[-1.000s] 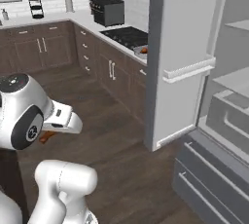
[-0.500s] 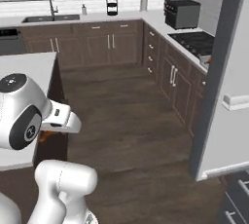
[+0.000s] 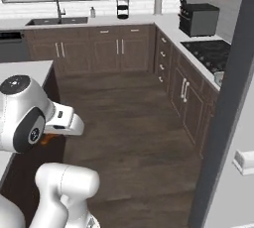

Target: Place one avocado and one chicken drumstick in each tupperware on the nearby counter, to pack two identical lunches.

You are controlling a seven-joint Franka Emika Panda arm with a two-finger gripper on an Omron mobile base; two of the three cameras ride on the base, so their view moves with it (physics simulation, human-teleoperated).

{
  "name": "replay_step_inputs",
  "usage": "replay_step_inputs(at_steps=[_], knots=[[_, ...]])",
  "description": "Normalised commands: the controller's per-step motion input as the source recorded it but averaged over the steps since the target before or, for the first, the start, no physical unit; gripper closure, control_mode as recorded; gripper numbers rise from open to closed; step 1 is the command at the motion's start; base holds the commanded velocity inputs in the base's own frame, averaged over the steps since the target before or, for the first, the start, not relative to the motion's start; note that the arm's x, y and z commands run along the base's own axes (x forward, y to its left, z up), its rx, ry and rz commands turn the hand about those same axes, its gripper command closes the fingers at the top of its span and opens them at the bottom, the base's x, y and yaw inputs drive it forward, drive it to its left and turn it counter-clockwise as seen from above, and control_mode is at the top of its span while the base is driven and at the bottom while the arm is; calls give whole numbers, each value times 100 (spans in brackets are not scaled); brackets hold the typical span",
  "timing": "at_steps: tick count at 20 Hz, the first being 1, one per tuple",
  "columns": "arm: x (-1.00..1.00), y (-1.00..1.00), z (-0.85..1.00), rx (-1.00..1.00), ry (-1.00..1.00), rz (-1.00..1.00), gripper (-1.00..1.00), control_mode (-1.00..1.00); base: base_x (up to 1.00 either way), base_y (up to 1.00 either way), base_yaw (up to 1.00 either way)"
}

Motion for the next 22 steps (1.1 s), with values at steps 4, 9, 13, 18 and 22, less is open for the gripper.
replay_step_inputs(at_steps=[4, 9, 13, 18, 22], knots=[[0, 0, 0, 0, 0, 0, 100, 100, 97, 0, -2], [0, 0, 0, 0, 0, 0, 100, 100, 100, 0, -3], [0, 0, 0, 0, 0, 0, 100, 100, 100, -10, -3], [0, 0, 0, 0, 0, 0, 100, 100, 93, -49, -46], [0, 0, 0, 0, 0, 0, 100, 100, 75, -45, -60]])
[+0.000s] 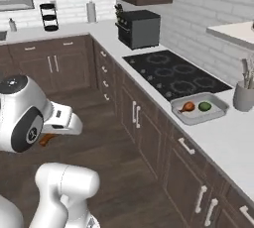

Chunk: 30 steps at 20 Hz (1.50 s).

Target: Place one avocado and one chicken drumstick in each tupperware on the nearby counter, to pack two identical lunches.

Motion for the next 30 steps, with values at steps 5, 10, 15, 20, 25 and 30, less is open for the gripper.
replay_step_inputs(at_steps=[5, 10, 15, 20, 25, 30], knots=[[0, 0, 0, 0, 0, 0, 100, 100, 29, -46, -75], [0, 0, 0, 0, 0, 0, 100, 100, 15, -18, -85], [0, 0, 0, 0, 0, 0, 100, 100, 31, 3, -84], [0, 0, 0, 0, 0, 0, 100, 100, 77, 30, -73], [0, 0, 0, 0, 0, 0, 100, 100, 76, 35, -72], [0, 0, 0, 0, 0, 0, 100, 100, 28, 29, -52]])
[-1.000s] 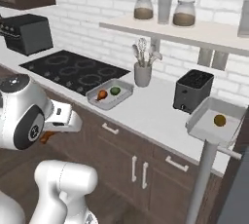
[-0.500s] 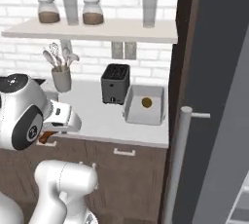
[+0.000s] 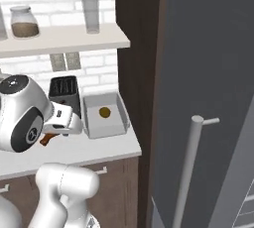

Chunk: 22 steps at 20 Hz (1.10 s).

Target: Place one avocado and one chicken drumstick in each tupperware on the nearby counter, to pack two identical lunches.

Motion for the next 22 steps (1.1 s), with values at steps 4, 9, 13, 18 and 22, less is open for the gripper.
replay_step_inputs(at_steps=[4, 9, 13, 18, 22], knots=[[0, 0, 0, 0, 0, 0, 100, 100, 53, 21, -21], [0, 0, 0, 0, 0, 0, 100, 100, 56, 16, -5], [0, 0, 0, 0, 0, 0, 100, 100, 68, 32, -8], [14, 4, 0, 0, 0, -1, 100, -100, 47, 19, -1], [90, 24, 0, -2, 0, -1, 100, -100, 0, 0, 0]])
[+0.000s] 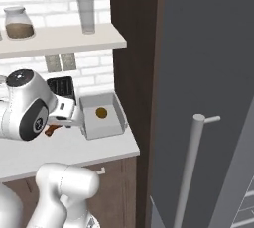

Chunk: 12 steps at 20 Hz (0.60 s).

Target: Place one avocado and one chicken drumstick in each tupperware on the nearby counter, to pack two identical lunches.

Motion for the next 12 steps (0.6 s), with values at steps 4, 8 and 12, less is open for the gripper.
replay_step_inputs(at_steps=[4, 8, 12], knots=[[100, 20, -5, -2, 0, 2, 100, -100, 0, 0, 0], [100, -2, -33, -8, 0, 9, 100, -100, 0, 0, 0], [100, -24, -62, 0, 4, 12, 100, -100, 0, 0, 0]])
